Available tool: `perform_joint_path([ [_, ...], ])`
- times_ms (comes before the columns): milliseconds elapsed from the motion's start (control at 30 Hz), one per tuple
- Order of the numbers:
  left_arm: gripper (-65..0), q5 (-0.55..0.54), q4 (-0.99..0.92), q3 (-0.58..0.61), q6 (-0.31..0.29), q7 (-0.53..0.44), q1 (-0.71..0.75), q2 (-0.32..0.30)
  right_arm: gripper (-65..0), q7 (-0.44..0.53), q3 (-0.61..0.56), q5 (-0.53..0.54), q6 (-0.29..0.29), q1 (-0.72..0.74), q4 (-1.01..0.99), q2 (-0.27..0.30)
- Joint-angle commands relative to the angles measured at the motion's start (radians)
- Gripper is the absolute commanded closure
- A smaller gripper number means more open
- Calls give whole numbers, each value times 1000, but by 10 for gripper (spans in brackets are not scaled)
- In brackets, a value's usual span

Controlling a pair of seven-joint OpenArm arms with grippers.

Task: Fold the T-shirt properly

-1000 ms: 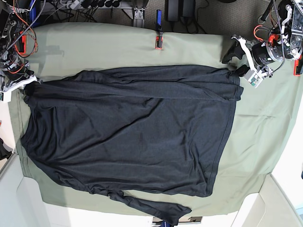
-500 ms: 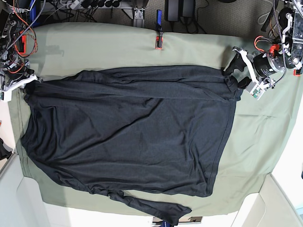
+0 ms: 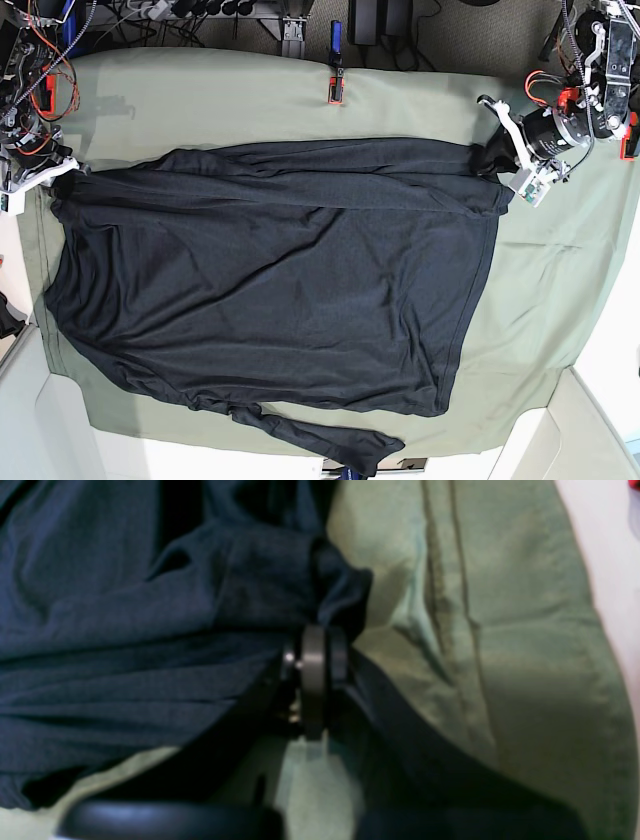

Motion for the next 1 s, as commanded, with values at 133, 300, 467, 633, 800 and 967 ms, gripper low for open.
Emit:
perform_joint_path([
  [133,0,-126,77,-155,-14,35,-5,-30,0,22,6,9,5,12,14,17],
  [300,0,-153,76,-181,-14,34,-23,-70,0,66,6,1,4,33,14,20],
  [467,0,-146,68,-159,-14,34,-99,-79,0,60,6,-5,4,99,-4,19],
  [633,0,-119,-61,-71,-14,30,-212,-99,0,60,6,-22,5,179,-89,19],
  [800,0,-103,-253,62,-14,26,-401,-101,0,61,6,-49,23,290,-205,20],
  [967,0,-63,-445,151,-14,-5,-554,-100,0,64,6,-82,23,349,-262,19],
])
